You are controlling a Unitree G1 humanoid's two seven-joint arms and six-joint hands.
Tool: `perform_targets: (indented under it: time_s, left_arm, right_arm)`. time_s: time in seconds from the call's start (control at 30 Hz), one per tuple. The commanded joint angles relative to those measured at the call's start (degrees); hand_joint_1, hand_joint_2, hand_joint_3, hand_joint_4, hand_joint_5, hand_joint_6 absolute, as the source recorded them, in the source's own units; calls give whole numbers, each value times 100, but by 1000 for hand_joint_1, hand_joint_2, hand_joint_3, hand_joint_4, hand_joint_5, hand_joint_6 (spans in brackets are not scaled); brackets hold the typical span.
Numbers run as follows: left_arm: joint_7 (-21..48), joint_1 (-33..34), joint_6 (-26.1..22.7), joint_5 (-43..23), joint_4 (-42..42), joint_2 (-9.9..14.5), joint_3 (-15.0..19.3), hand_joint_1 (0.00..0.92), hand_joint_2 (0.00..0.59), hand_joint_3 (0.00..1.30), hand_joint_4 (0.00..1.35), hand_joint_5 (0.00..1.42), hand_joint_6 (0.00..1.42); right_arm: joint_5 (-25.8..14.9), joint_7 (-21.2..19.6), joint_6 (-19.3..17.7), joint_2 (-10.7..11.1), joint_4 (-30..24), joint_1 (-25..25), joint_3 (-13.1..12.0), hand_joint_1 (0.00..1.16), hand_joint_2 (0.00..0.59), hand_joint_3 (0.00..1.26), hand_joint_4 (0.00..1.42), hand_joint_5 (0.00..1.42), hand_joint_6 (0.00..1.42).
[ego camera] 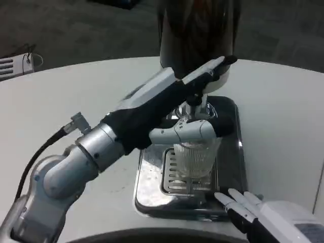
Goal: Grasp the cup under the faucet to collect the drink, then remove the cup.
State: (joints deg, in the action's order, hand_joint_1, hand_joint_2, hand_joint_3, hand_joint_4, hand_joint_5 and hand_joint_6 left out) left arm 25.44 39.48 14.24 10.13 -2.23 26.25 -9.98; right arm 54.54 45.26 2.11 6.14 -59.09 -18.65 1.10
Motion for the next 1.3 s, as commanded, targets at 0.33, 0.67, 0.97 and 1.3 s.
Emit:
perform_targets:
  time_s: [0.33,0.67,0.97,1.3]
  left_arm:
    - [239,146,130,515,-532,96,-448,0,48,41,0,60,96]
    - [126,93,260,487,-602,73,-368,0,12,41,0,52,77]
    - [88,107,341,476,-653,87,-329,0,0,41,0,52,77]
    - [117,84,351,436,-603,107,-296,0,0,40,0,52,84]
  right_arm:
    - [-514,-21,1122,-92,4,179,-99,247,501,85,0,12,0]
    - [-1463,-798,1993,-183,589,731,-493,572,317,0,0,86,60]
    - [-1983,-1582,2066,-3,1342,1187,-431,647,276,0,0,39,33]
    - [-2310,-2268,2074,149,1978,1582,-216,698,262,0,0,3,0]
